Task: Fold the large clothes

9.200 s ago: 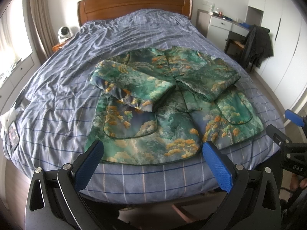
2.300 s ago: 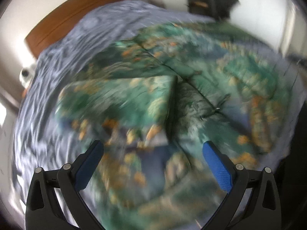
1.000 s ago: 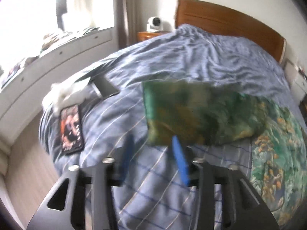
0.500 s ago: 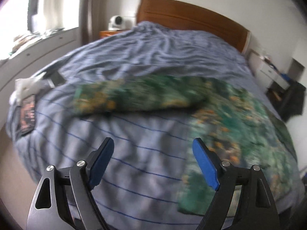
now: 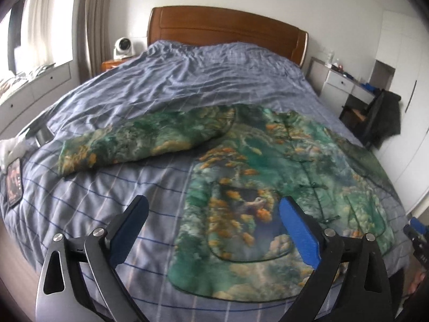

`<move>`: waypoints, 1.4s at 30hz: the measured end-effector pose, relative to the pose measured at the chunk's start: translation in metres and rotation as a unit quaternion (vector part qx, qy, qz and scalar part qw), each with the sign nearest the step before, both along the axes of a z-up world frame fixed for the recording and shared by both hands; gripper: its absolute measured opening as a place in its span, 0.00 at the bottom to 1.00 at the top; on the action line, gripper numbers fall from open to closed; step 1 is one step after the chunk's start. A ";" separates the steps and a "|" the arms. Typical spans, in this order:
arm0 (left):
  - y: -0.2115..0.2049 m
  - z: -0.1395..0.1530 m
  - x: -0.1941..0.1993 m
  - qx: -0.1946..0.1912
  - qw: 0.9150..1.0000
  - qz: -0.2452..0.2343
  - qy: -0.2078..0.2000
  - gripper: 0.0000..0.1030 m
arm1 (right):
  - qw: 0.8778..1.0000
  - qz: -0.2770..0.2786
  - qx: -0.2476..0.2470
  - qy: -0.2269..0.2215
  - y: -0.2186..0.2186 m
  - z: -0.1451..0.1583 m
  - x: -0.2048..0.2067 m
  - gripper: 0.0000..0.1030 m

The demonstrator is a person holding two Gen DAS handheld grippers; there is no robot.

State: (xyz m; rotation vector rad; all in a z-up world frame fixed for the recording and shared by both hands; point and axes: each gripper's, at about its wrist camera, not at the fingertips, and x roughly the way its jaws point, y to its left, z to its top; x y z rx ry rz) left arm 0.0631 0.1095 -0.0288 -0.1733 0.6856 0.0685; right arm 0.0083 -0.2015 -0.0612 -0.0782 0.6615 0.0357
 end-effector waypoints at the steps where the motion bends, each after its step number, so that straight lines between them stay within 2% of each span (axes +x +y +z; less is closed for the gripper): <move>1: -0.003 0.000 -0.001 0.001 1.000 -0.001 -0.001 0.96 | 1.000 -0.001 -0.001 0.000 0.000 -0.001 0.000 0.61; 10: -0.021 -0.006 -0.007 0.011 1.000 0.003 -0.001 0.99 | 1.000 -0.023 -0.007 0.006 -0.003 -0.006 0.004 0.73; 14: -0.027 -0.007 -0.008 0.030 1.000 0.009 0.004 0.99 | 1.000 -0.028 -0.007 0.004 -0.004 -0.007 0.003 0.74; 18: -0.038 -0.005 -0.012 0.055 0.998 -0.015 -0.007 0.99 | 1.000 -0.028 -0.007 0.007 -0.003 -0.008 0.003 0.75; 24: -0.043 0.002 -0.016 0.036 0.999 -0.033 -0.016 0.99 | 1.000 -0.026 -0.006 0.005 -0.003 -0.010 0.003 0.76; 36: -0.057 0.002 -0.013 0.064 0.997 -0.037 0.003 0.99 | 0.999 -0.034 -0.004 0.006 -0.008 -0.010 0.005 0.76; 42: -0.060 0.004 -0.013 0.061 0.997 -0.043 0.003 0.99 | 0.999 -0.034 -0.002 0.007 -0.010 -0.011 0.005 0.76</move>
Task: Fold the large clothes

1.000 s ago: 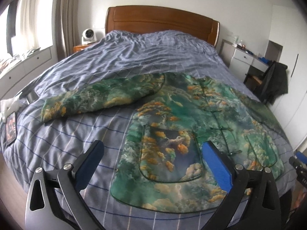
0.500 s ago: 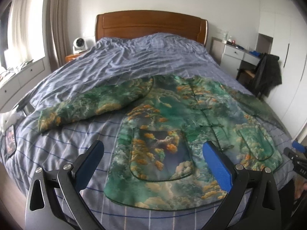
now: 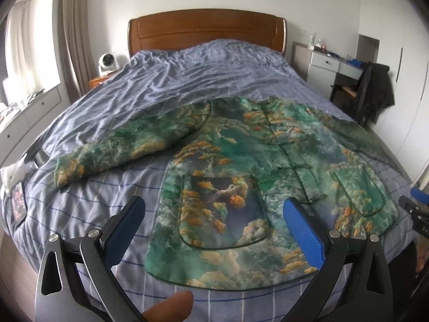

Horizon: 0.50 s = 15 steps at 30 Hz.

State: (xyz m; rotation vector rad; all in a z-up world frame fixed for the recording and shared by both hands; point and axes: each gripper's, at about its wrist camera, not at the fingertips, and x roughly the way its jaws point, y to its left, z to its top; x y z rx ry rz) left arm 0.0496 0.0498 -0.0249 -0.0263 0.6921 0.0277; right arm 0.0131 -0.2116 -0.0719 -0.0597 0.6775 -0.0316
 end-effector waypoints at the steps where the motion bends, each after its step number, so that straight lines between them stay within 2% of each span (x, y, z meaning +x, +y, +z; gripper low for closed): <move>1: -0.001 0.001 0.000 -0.002 1.000 -0.002 -0.001 0.99 | 1.000 -0.001 0.000 0.000 -0.001 0.000 0.000 0.76; 9: -0.001 0.000 0.001 -0.028 0.999 -0.015 0.002 1.00 | 1.000 -0.009 0.003 -0.004 -0.007 0.000 0.002 0.76; 15: -0.009 0.001 -0.002 -0.003 1.000 0.001 -0.005 1.00 | 1.000 -0.023 0.001 -0.011 -0.018 0.003 0.002 0.76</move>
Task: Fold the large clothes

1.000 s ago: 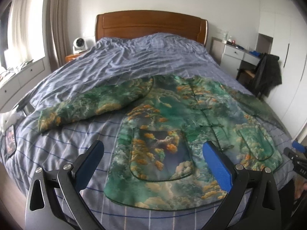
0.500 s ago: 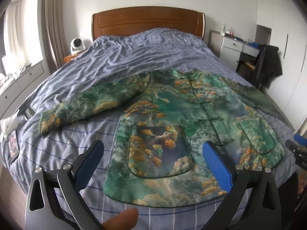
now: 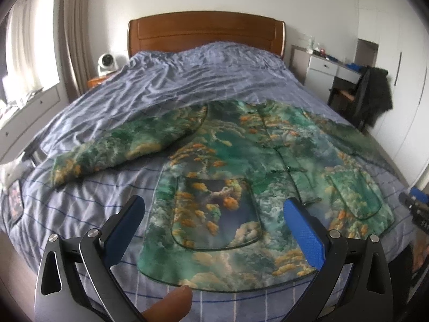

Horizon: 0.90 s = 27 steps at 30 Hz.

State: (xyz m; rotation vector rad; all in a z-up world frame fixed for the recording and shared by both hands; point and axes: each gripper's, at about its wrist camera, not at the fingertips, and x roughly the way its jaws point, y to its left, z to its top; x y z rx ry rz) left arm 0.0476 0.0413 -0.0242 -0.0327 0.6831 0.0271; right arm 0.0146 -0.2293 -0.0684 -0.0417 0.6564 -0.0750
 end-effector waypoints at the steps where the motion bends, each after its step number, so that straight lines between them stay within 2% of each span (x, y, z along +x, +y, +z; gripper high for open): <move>1: -0.002 0.000 0.000 0.006 1.000 -0.002 0.002 1.00 | 1.000 -0.003 0.001 -0.001 -0.003 0.001 0.000 0.76; 11: -0.013 0.005 0.003 0.001 1.000 -0.019 0.014 1.00 | 0.999 -0.049 0.001 -0.008 -0.051 0.007 0.007 0.76; 19: -0.006 0.001 0.008 -0.021 1.000 -0.004 0.024 1.00 | 0.997 -0.071 -0.007 -0.018 -0.092 0.020 0.021 0.76; 23: -0.003 -0.001 0.005 -0.026 0.999 -0.002 0.023 1.00 | 0.997 -0.080 0.017 -0.001 -0.118 0.016 0.033 0.76; 27: -0.002 -0.001 0.004 -0.023 1.000 -0.003 0.018 1.00 | 0.992 -0.114 0.048 0.008 -0.158 0.012 0.046 0.76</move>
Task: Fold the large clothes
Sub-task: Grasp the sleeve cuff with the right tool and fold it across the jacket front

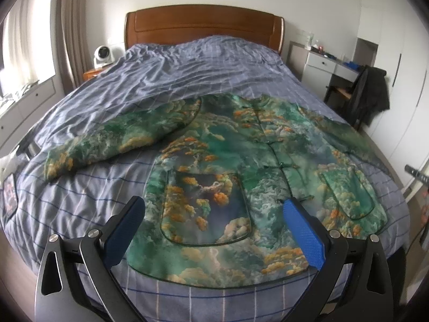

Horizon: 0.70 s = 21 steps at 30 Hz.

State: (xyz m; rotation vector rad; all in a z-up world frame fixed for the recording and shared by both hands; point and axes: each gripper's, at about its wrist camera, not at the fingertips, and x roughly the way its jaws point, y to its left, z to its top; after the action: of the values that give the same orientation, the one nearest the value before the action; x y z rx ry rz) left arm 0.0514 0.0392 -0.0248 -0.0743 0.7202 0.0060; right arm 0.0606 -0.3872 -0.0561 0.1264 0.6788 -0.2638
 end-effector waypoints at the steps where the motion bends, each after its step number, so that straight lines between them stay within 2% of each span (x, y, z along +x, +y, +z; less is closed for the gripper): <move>1: -0.001 -0.001 0.000 0.001 1.000 0.000 0.002 1.00 | 1.000 -0.016 0.008 -0.002 -0.014 0.001 0.002 0.76; 8: -0.012 -0.007 0.005 0.006 1.000 -0.005 0.019 1.00 | 0.993 -0.098 0.070 -0.017 -0.098 -0.004 0.013 0.76; 10: -0.015 -0.009 0.006 0.008 1.000 -0.008 0.022 1.00 | 0.988 -0.112 0.108 -0.015 -0.121 -0.011 0.019 0.76; 12: -0.019 -0.010 0.006 0.009 1.000 -0.010 0.026 1.00 | 0.976 -0.114 0.183 -0.008 -0.149 -0.028 0.031 0.76; 14: -0.021 -0.011 0.005 0.011 0.999 -0.010 0.029 1.00 | 0.957 -0.124 0.261 -0.002 -0.169 -0.047 0.039 0.76; 15: -0.021 -0.012 0.005 0.012 0.999 -0.009 0.029 1.00 | 0.936 -0.143 0.320 0.000 -0.184 -0.066 0.044 0.76; 16: -0.021 -0.012 0.004 0.015 0.999 -0.008 0.030 1.00 | 0.920 -0.157 0.359 0.002 -0.193 -0.081 0.048 0.76; 18: -0.021 -0.013 0.004 0.020 0.999 -0.004 0.033 1.00 | 0.894 -0.186 0.408 0.005 -0.209 -0.109 0.054 0.76; 21: -0.016 -0.015 0.003 0.026 0.999 0.006 0.037 1.00 | 0.873 -0.215 0.438 -0.015 -0.227 -0.135 0.063 0.76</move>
State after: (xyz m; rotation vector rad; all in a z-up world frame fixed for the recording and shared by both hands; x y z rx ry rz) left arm 0.0546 0.0229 -0.0398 -0.0296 0.7927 0.0387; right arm 0.1241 -0.6142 -0.1907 1.1648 0.6926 -0.3627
